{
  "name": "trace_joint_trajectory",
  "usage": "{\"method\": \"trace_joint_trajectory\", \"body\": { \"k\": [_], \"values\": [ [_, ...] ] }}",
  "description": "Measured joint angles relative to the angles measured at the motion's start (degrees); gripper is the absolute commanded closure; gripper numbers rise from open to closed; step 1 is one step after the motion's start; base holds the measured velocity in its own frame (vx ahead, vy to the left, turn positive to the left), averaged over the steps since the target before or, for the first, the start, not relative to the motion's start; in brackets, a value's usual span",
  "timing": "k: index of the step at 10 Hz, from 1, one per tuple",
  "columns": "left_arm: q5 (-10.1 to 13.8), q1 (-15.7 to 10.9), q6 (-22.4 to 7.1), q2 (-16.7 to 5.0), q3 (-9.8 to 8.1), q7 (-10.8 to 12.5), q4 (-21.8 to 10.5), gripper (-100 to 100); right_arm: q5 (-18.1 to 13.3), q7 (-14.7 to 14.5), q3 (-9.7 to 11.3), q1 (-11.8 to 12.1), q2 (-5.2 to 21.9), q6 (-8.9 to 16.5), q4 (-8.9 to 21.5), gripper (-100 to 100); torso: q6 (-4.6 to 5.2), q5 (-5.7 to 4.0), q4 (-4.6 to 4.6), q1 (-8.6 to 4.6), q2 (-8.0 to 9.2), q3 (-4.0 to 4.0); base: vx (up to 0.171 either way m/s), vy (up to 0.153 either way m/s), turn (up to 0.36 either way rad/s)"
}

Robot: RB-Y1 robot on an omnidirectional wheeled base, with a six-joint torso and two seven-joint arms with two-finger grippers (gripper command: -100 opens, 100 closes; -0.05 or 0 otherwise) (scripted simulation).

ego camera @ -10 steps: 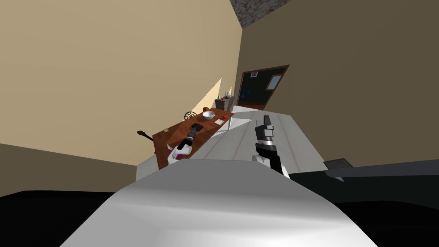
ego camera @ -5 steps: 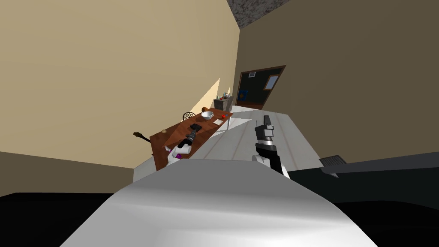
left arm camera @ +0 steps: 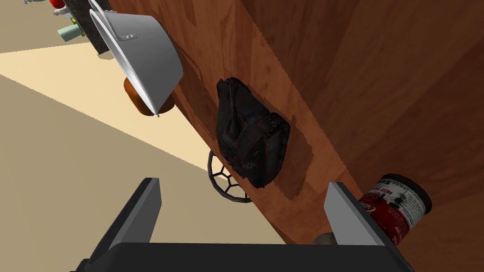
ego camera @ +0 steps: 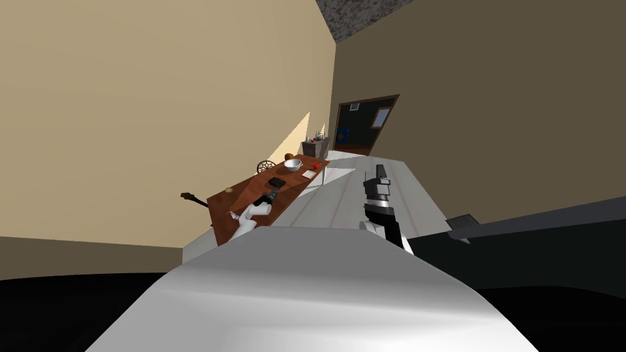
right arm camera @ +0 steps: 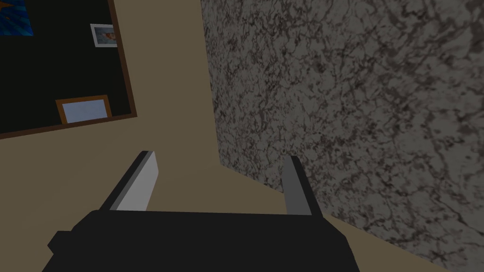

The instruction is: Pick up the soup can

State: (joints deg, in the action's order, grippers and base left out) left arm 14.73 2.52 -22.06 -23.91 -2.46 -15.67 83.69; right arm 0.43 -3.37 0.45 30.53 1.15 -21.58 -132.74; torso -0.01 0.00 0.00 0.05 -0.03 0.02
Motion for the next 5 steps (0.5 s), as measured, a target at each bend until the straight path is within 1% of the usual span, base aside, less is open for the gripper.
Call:
{"method": "trace_joint_trajectory", "body": {
  "k": [1, 2, 3, 4, 5],
  "values": [
    [0.0, -0.8, -2.0, 0.0, -0.18, -0.7, -1.3, -100, 0.0, 0.0, 0.0, 0.0, 0.0, 0.0, 0.0, 0, -0.03, 0.01, -0.01, 0.0, 0.01, 0.0, 0.004, 0.005, 0.009],
    [0.4, -0.9, -3.2, -0.5, -0.14, -1.0, -1.9, -100, 0.0, 0.0, 0.0, 0.0, 0.0, 0.0, 0.0, 0, -0.04, 0.0, 0.0, -0.01, 0.02, -0.01, 0.007, 0.011, -0.092],
    [1.4, -1.4, -5.0, -1.5, -0.28, -1.7, -2.7, -100, 0.0, 0.0, 0.0, 0.0, 0.0, 0.0, 0.0, 0, -0.01, 0.0, 0.0, 0.01, 0.02, -0.01, 0.009, 0.016, -0.055],
    [1.8, -2.1, -6.6, -1.9, -0.33, -2.4, -4.0, -100, 0.0, 0.0, 0.0, 0.0, 0.0, 0.0, 0.0, 0, -0.03, 0.01, -0.01, 0.02, 0.01, 0.0, 0.005, 0.008, 0.007],
    [2.1, -2.6, -7.1, -2.1, -0.26, -2.7, -5.2, -100, 0.0, 0.0, 0.0, 0.0, 0.0, 0.0, 0.0, 0, -0.04, 0.01, 0.0, 0.0, 0.02, -0.01, 0.005, 0.014, -0.088]
  ]
}}
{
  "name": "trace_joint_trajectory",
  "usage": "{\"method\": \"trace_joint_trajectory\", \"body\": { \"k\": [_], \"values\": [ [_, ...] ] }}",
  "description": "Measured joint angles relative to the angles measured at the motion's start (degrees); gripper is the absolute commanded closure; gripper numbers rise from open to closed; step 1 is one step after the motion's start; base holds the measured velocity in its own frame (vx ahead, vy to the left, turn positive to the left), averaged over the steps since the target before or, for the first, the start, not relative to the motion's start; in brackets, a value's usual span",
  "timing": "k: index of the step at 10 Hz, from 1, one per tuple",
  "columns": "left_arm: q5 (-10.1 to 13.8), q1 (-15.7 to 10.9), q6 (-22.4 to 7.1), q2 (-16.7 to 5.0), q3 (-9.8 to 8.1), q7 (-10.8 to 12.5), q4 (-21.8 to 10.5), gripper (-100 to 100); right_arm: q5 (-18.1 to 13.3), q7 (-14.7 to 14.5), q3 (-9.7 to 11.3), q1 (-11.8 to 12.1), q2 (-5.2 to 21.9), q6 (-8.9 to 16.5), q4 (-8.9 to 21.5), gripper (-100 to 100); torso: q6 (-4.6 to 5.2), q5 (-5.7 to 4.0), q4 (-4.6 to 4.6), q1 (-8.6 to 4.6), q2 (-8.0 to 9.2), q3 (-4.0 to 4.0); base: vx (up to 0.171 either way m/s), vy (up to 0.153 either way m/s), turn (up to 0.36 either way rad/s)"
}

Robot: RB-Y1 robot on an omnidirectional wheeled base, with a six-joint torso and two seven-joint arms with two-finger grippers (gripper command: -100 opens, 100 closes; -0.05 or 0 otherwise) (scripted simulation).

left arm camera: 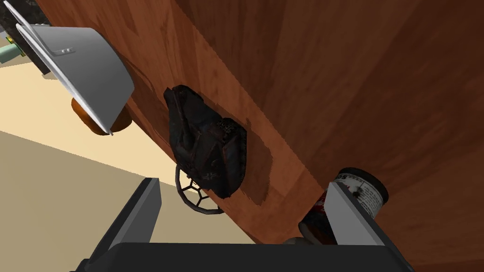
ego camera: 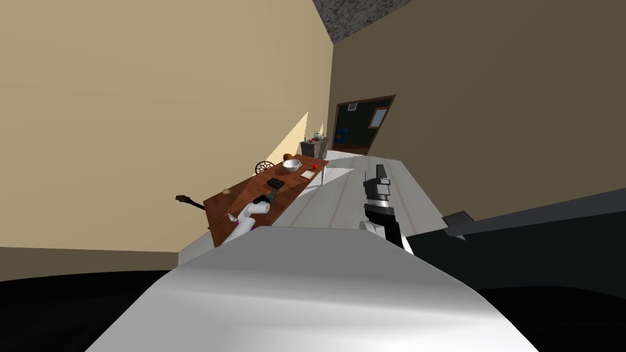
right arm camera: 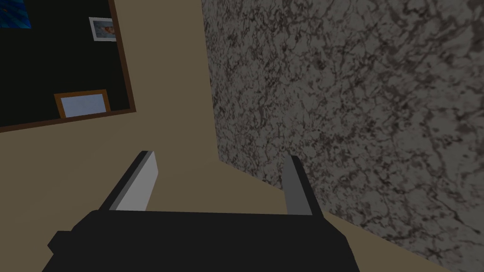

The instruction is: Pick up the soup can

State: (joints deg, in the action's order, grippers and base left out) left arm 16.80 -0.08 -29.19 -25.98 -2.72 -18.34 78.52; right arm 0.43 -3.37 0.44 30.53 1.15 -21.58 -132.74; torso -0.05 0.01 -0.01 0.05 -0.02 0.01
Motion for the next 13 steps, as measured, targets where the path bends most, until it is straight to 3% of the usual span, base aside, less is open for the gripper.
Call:
{"method": "trace_joint_trajectory", "body": {
  "k": [2, 6, 10, 11, 13],
  "values": [
    [0.4, -2.0, -2.9, -0.6, -0.22, -1.3, -2.9, -100, 0.0, 0.0, 0.0, 0.0, 0.0, 0.0, 0.0, 0, 0.01, 0.0, 0.0, 0.02, -0.02, 0.01, 0.013, 0.019, -0.078],
    [3.9, -5.6, -9.1, -3.9, -0.57, -5.0, -9.0, -100, 0.0, 0.0, 0.0, 0.0, 0.0, 0.0, 0.0, 0, -0.01, 0.01, -0.01, 0.07, -0.02, 0.01, 0.01, 0.023, -0.042],
    [5.2, -8.0, -15.1, -5.4, -0.95, -7.1, -13.0, -100, 0.0, 0.0, 0.0, 0.0, 0.0, 0.0, 0.0, 0, 0.02, 0.0, 0.0, 0.04, -0.02, 0.01, 0.008, 0.021, -0.069],
    [5.9, -9.5, -16.3, -5.8, -0.89, -8.0, -15.7, -100, 0.0, 0.0, 0.0, 0.0, 0.0, 0.0, 0.0, 0, 0.0, 0.01, -0.01, 0.05, -0.03, 0.02, 0.011, 0.027, -0.072],
    [6.7, -10.7, -19.3, -6.7, -1.08, -9.3, -18.0, -100, 0.0, 0.0, 0.0, 0.0, 0.0, 0.0, 0.0, 0, -0.01, 0.01, 0.0, 0.04, 0.0, 0.0, 0.006, 0.022, -0.051]
  ]
}}
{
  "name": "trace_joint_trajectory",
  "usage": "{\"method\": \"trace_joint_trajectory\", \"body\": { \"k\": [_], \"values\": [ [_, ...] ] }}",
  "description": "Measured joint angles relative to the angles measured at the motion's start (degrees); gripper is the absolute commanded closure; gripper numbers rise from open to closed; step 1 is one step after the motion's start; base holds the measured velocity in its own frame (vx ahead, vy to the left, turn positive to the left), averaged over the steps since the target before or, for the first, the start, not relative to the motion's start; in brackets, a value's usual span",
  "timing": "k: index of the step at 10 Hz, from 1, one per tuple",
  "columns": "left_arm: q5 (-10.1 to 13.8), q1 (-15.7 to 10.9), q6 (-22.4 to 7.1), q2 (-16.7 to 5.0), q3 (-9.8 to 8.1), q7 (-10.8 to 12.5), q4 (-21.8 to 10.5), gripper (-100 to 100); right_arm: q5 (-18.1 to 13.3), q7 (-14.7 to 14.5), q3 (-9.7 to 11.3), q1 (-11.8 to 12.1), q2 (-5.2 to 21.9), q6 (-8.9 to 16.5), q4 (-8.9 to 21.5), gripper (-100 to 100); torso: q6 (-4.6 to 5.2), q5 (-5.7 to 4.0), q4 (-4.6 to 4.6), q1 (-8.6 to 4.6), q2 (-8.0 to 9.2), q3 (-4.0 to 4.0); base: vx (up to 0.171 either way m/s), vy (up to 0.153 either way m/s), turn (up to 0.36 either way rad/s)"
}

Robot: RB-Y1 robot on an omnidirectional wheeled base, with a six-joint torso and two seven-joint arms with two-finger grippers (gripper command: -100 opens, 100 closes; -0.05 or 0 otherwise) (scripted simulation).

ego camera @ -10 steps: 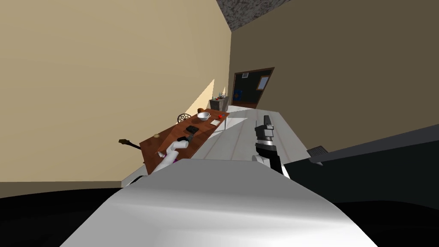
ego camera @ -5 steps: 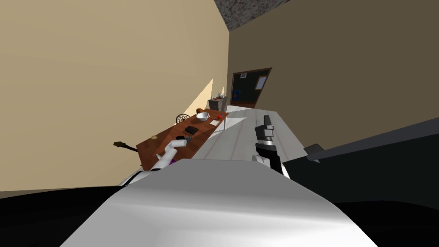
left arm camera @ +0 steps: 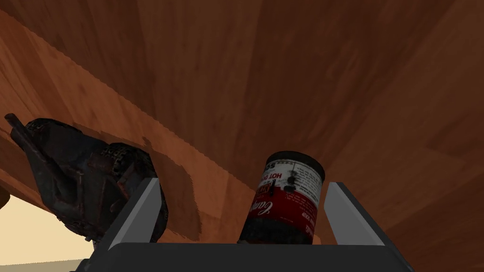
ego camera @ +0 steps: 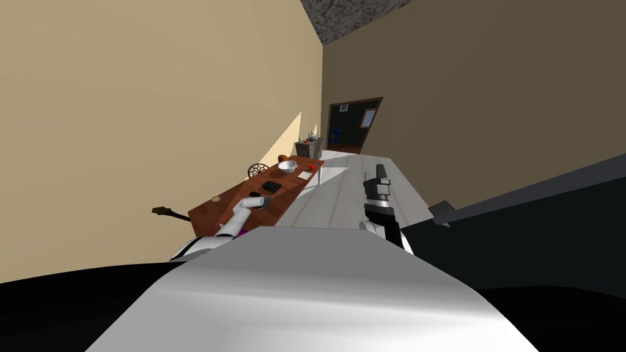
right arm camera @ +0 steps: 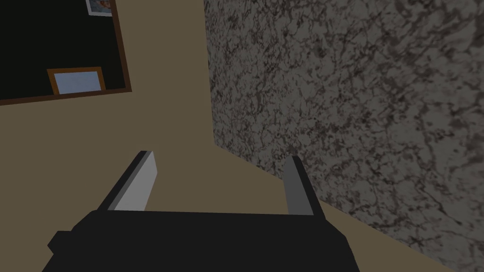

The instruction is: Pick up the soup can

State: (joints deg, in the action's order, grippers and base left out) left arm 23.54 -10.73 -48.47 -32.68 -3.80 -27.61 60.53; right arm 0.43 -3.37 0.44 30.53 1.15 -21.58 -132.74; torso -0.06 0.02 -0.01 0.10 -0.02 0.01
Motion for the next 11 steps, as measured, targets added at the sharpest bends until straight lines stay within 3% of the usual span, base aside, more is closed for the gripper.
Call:
{"method": "trace_joint_trajectory", "body": {
  "k": [11],
  "values": [
    [5.5, -7.9, -15.7, -4.8, -0.81, -7.3, -13.2, -100, 0.0, 0.0, 0.0, 0.0, 0.0, 0.0, 0.0, 0, -0.01, 0.02, -0.01, 0.05, -0.05, 0.03, 0.01, 0.027, -0.055]
  ]
}}
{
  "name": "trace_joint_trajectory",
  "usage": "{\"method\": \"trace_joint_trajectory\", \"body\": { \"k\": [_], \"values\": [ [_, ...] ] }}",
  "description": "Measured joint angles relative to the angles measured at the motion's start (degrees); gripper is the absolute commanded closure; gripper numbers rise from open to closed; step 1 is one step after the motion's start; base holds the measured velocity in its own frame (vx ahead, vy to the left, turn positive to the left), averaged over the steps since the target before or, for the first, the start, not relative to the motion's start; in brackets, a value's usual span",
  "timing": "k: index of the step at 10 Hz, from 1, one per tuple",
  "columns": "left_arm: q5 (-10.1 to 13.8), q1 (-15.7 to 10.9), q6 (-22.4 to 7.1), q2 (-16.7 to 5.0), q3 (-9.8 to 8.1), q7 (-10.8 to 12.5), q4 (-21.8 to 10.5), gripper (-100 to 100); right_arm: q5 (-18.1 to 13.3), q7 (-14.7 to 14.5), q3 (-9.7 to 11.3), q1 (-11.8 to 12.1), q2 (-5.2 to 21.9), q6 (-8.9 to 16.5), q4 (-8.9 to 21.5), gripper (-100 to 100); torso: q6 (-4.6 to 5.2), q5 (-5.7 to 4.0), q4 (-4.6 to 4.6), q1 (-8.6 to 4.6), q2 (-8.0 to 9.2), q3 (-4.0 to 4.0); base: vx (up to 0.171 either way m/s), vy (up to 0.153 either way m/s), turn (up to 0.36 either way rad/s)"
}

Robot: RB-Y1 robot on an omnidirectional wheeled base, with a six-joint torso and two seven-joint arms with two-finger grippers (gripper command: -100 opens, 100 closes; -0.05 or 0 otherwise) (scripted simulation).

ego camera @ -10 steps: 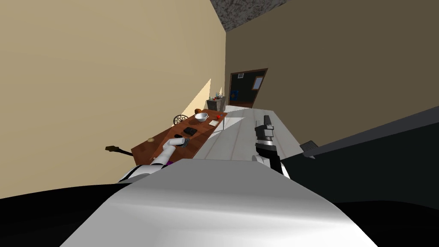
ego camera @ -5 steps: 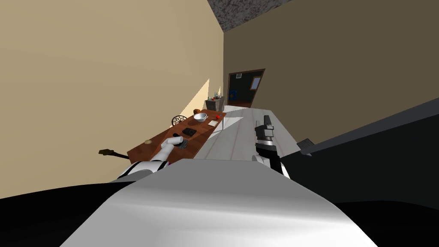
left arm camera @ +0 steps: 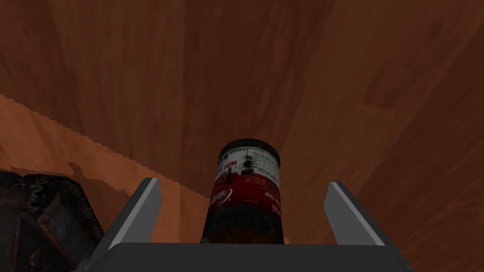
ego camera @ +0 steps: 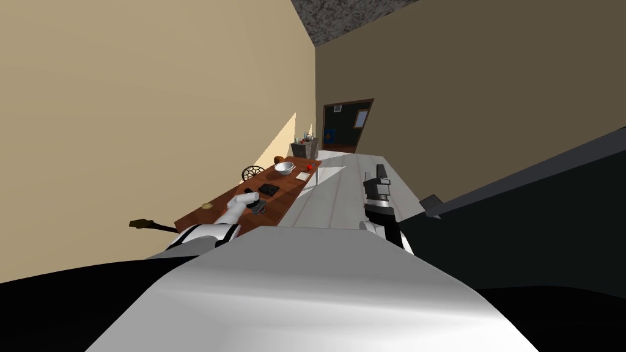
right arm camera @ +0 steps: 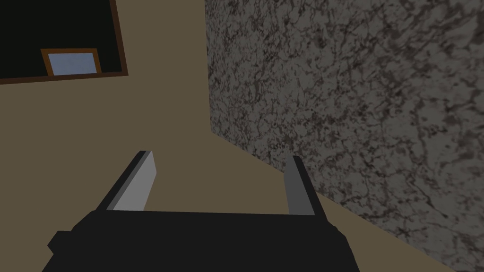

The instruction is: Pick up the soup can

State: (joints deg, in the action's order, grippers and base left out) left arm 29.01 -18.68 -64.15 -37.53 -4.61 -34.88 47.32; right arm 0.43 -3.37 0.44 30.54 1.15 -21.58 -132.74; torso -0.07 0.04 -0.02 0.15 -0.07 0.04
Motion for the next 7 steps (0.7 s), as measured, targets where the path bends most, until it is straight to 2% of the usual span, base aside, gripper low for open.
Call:
{"method": "trace_joint_trajectory", "body": {
  "k": [5, 6, 7],
  "values": [
    [2.2, -3.6, -5.2, -2.1, -0.6, -2.9, -6.1, -100, 0.0, 0.0, 0.0, 0.0, 0.0, 0.0, 0.0, 0, 0.0, 0.04, -0.01, 0.17, -0.06, 0.04, 0.028, 0.065, -0.038],
    [2.2, -3.6, -5.4, -2.1, -0.61, -3.0, -6.2, 0, 0.0, 0.0, 0.0, 0.0, 0.0, 0.0, 0.0, 0, 0.0, 0.02, -0.01, 0.02, -0.01, 0.01, 0.003, 0.008, 0.0],
    [2.2, -3.6, -5.4, -2.1, -0.61, -3.0, -6.2, -100, 0.0, 0.0, 0.0, 0.0, 0.0, 0.0, 0.0, 0, 0.0, -0.01, 0.01, -0.1, 0.04, -0.02, 0.012, 0.031, -0.025]
  ]
}}
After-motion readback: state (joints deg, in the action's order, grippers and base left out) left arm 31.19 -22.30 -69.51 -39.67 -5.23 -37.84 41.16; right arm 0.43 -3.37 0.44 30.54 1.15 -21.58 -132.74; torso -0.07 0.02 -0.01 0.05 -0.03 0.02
